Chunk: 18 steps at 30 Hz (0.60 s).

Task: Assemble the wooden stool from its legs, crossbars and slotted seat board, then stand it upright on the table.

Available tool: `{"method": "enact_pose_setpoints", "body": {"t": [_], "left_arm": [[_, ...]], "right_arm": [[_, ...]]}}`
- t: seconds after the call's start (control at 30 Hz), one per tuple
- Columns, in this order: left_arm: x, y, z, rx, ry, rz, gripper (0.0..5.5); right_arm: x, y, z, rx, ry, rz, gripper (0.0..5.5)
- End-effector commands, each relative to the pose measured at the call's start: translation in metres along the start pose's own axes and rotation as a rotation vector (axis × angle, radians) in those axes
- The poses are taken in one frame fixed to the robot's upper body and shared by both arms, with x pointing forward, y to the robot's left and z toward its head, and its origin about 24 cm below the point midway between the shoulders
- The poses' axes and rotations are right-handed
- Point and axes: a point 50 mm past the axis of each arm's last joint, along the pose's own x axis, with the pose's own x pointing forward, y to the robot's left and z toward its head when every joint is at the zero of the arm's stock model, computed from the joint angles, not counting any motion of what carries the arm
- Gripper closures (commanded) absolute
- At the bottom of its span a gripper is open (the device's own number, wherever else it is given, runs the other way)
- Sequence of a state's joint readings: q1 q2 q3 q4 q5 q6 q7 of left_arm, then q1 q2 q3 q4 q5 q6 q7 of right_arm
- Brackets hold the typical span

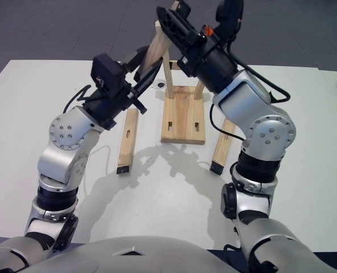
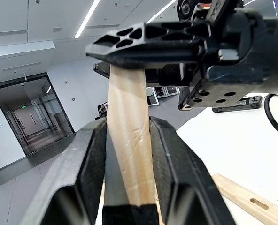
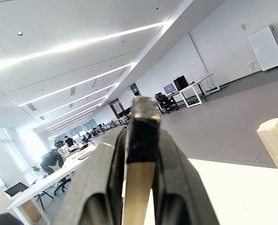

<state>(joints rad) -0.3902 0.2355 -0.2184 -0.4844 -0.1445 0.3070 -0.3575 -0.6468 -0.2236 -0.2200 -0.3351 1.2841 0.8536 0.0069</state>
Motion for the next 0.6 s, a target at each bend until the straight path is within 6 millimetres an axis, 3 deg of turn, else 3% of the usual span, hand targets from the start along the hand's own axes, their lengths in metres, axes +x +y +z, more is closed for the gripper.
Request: {"method": "enact_pose_setpoints", "body": {"t": [0.03,0.2,0.33,0.5,0.6], "left_arm": [[-0.001,-0.001,-0.007,0.008,0.032,0.003,4.21],[0.0,-0.001,-0.011,0.016,0.044,0.015,4.21],[-0.001,-0.002,-0.014,-0.006,0.078,0.018,3.41],[-0.022,0.029,0.001,-0.262,0.01,0.175,2.48],[-0.039,0.051,0.005,-0.352,-0.033,0.343,2.03]], "right_arm": [[0.001,0.002,0.003,-0.013,-0.001,0.017,5.09],[0.002,0.001,0.002,-0.012,0.002,0.015,5.09],[-0.005,-0.013,-0.001,-0.036,0.007,-0.097,5.09],[-0.062,-0.049,0.028,-0.277,-0.111,-0.436,5.09],[-0.083,-0.059,0.039,-0.418,-0.137,-0.562,5.09]]}}
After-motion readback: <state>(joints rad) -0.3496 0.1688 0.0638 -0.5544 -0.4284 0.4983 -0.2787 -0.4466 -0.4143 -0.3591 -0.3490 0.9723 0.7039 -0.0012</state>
